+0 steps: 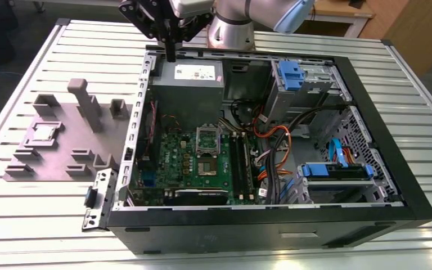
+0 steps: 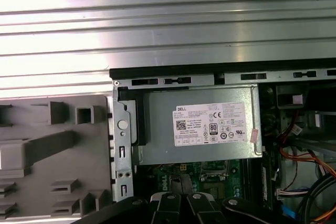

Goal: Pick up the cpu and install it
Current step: 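Reach for the cpu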

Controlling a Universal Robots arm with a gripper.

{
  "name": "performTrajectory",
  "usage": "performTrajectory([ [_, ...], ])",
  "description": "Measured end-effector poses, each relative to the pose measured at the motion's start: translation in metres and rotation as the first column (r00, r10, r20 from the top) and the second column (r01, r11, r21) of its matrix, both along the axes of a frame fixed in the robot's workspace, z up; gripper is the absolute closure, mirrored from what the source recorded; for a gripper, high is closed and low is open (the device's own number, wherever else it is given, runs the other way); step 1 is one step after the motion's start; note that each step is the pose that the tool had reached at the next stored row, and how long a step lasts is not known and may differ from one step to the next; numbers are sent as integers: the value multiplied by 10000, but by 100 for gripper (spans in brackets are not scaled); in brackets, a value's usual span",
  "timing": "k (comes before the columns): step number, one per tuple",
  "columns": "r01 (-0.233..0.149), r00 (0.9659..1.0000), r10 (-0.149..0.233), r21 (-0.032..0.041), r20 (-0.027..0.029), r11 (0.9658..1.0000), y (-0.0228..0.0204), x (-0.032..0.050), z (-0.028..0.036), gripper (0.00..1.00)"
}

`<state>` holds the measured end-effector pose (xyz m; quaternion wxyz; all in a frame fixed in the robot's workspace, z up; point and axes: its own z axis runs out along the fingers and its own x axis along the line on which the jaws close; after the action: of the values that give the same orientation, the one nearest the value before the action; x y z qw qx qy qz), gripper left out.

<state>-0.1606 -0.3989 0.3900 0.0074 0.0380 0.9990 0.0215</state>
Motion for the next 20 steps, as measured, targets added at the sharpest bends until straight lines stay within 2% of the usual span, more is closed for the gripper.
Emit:
performTrajectory([
  [20,0,10000,0,-1,-1,10000,0,-66,-2,89],
])
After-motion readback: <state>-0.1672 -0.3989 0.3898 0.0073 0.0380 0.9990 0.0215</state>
